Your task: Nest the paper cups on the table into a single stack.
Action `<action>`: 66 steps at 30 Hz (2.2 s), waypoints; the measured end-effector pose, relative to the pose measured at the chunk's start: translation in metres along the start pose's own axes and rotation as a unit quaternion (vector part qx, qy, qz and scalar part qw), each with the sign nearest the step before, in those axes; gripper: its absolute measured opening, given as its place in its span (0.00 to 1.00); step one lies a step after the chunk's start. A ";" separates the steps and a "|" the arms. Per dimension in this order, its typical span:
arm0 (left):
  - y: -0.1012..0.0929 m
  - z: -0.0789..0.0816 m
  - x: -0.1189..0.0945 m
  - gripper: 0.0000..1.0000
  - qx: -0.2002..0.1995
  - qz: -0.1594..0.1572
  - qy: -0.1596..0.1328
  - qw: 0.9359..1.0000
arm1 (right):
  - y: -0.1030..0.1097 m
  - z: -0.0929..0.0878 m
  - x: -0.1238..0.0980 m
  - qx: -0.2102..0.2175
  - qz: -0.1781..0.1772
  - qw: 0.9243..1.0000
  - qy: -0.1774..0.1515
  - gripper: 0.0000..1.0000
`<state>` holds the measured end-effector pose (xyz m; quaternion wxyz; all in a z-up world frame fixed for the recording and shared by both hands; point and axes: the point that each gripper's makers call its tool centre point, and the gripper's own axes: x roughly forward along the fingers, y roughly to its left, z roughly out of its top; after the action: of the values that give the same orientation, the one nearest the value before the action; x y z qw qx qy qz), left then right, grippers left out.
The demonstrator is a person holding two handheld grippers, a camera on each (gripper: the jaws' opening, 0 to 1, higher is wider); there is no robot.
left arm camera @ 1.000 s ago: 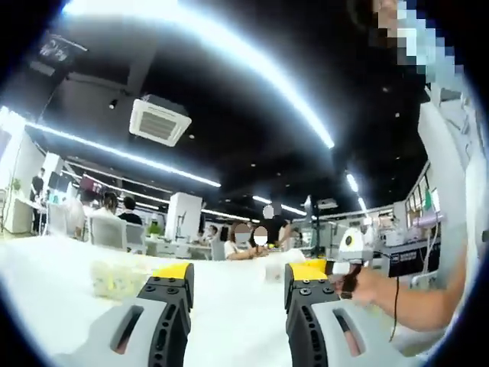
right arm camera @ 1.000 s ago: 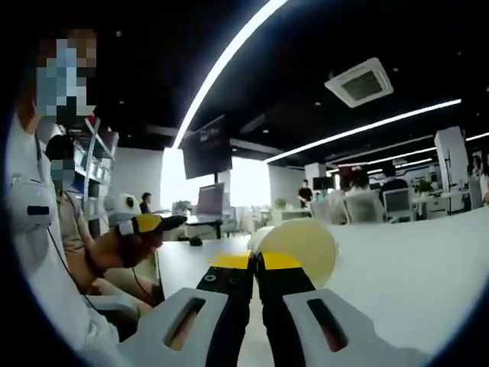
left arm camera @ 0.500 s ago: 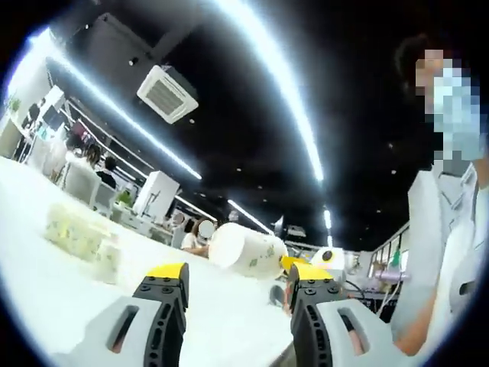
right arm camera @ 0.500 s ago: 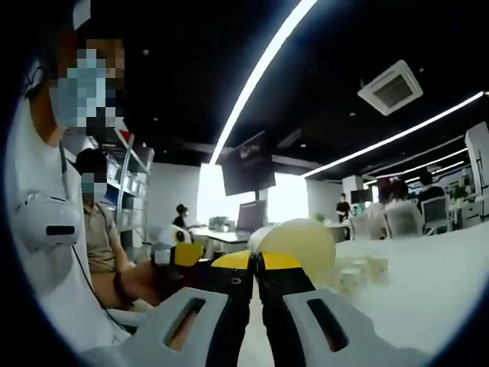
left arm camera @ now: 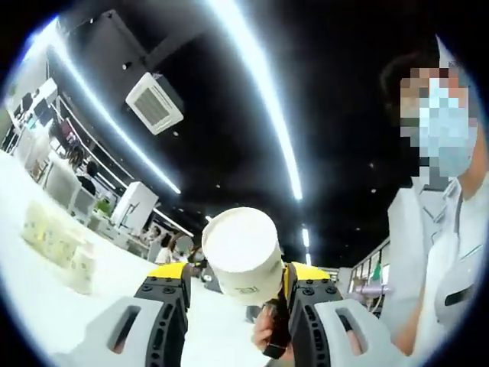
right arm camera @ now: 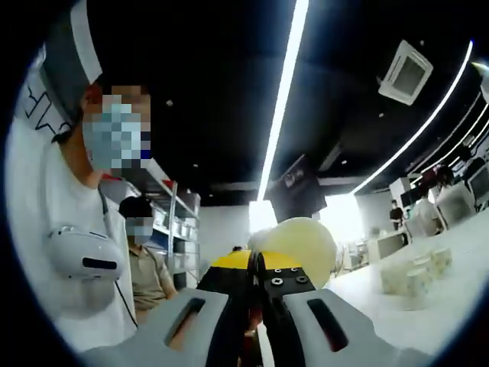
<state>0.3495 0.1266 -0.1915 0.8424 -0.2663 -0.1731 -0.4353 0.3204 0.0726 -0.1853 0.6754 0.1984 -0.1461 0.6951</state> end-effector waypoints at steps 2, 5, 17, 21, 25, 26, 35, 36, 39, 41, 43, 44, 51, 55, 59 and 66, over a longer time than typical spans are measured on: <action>0.000 0.002 0.000 0.52 -0.005 -0.005 -0.007 1.000 | 0.003 -0.001 0.001 0.002 0.009 1.000 -0.002 0.03; -0.002 0.012 -0.002 0.50 -0.013 -0.015 -0.032 0.999 | 0.008 -0.001 0.004 0.009 0.021 1.000 -0.008 0.03; -0.007 0.035 -0.005 0.44 -0.006 -0.032 -0.090 0.995 | 0.014 -0.017 0.020 0.058 0.039 0.997 -0.045 0.03; -0.004 0.037 -0.006 0.44 0.006 -0.023 -0.080 0.996 | 0.014 -0.027 0.023 0.061 0.037 0.997 -0.031 0.03; -0.002 0.043 -0.008 0.43 0.017 -0.014 -0.081 0.996 | 0.011 -0.036 0.022 0.042 0.028 0.999 -0.002 0.22; -0.001 0.047 -0.008 0.43 0.018 -0.012 -0.085 0.996 | 0.010 -0.039 0.021 0.039 0.026 0.999 0.007 0.32; 0.033 0.037 -0.015 0.43 0.124 0.056 0.022 0.990 | -0.026 -0.069 -0.013 -0.090 -0.086 0.981 0.152 0.68; 0.037 0.034 -0.014 0.43 0.126 0.065 0.037 0.989 | -0.030 -0.067 -0.014 -0.105 -0.096 0.978 0.156 0.70; 0.033 0.025 -0.009 0.43 0.132 0.066 0.071 0.986 | -0.035 -0.061 -0.011 -0.138 -0.118 0.969 0.168 0.71; 0.036 0.016 -0.006 0.43 0.152 0.081 0.106 0.979 | -0.038 -0.060 -0.008 -0.168 -0.130 0.959 0.187 0.71; 0.027 0.004 -0.001 0.43 0.149 0.091 0.133 0.976 | -0.040 -0.060 0.000 -0.205 -0.142 0.944 0.216 0.71; 0.025 0.003 0.001 0.43 0.151 0.091 0.136 0.975 | -0.039 -0.061 0.004 -0.215 -0.142 0.939 0.228 0.71; 0.035 0.002 -0.004 0.43 0.201 0.110 0.208 0.951 | -0.035 -0.077 0.027 -0.213 -0.141 0.928 0.272 0.68; 0.029 -0.002 -0.005 0.43 0.181 0.095 0.215 0.955 | -0.035 -0.085 0.032 -0.215 -0.138 0.925 0.280 0.60; 0.028 -0.005 -0.008 0.43 0.182 0.093 0.219 0.954 | -0.036 -0.089 0.034 -0.211 -0.140 0.927 0.276 0.56; 0.023 0.022 -0.011 0.43 0.081 0.077 0.133 0.985 | -0.047 -0.070 0.030 -0.176 -0.159 0.952 0.194 0.66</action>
<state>0.3612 0.1579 -0.1863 0.9078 -0.1491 -0.0733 -0.3850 0.3619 0.1336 -0.2357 0.8164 -0.0415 -0.0989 0.5674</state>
